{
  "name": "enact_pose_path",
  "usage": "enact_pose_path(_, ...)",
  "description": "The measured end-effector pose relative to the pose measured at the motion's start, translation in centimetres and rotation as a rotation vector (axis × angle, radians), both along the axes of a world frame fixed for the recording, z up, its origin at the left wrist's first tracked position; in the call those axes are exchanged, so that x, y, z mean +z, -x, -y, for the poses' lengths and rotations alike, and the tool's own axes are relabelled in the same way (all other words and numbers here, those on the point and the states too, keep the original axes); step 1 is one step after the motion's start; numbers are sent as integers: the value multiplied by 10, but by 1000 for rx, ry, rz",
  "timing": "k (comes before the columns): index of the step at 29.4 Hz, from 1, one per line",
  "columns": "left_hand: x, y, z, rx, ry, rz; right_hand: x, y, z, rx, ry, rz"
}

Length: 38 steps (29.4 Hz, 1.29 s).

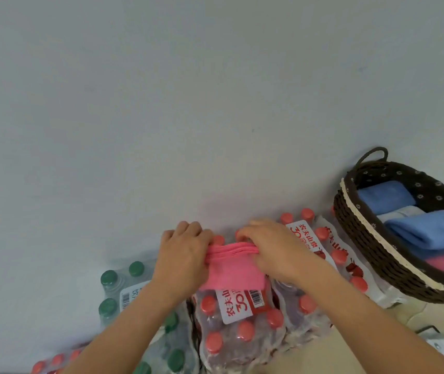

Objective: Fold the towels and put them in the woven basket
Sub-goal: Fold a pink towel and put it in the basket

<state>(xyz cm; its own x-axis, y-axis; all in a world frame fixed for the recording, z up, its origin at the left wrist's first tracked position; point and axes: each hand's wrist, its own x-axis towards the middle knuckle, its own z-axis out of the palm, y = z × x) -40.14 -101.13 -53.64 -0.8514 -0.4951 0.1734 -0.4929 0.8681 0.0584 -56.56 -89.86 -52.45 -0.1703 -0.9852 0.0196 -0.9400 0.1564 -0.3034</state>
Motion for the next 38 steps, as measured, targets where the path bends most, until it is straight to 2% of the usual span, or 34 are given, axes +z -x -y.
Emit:
enact_pose_path(2,-1,-8,-2,-107,191,-105,2,-6,-2,2,172,-169)
enact_pose_path(6,-48,-26,-15,-216,238,28,-53,-26,-32,160,184,-375)
enact_pose_path(9,-76,-38,-31,-245,190,61,-90,-38,-59,229,189,-412)
enact_pose_path(14,-83,-45,-51,-235,109,6,-89,-45,-70,220,233,-366)
enact_pose_path(19,-89,-61,-57,-204,-47,-22,-91,-32,-70,325,66,-187)
enact_pose_path(21,-92,-66,-50,-152,-249,-126,-85,-21,-66,289,-35,27)
enact_pose_path(25,-84,-68,-46,136,-743,-297,-72,-5,-60,86,-170,547)
enact_pose_path(28,-68,-54,-46,274,-931,-394,-70,-3,-53,-67,-135,703)
enact_pose_path(32,-72,-39,-39,456,-868,-408,-75,-6,-44,-322,-24,1000)
enact_pose_path(35,-76,-30,-36,514,-795,-380,-77,-12,-36,-495,93,1037)
enact_pose_path(38,-74,-23,-34,548,-755,-367,-81,-16,-30,-579,156,1014)
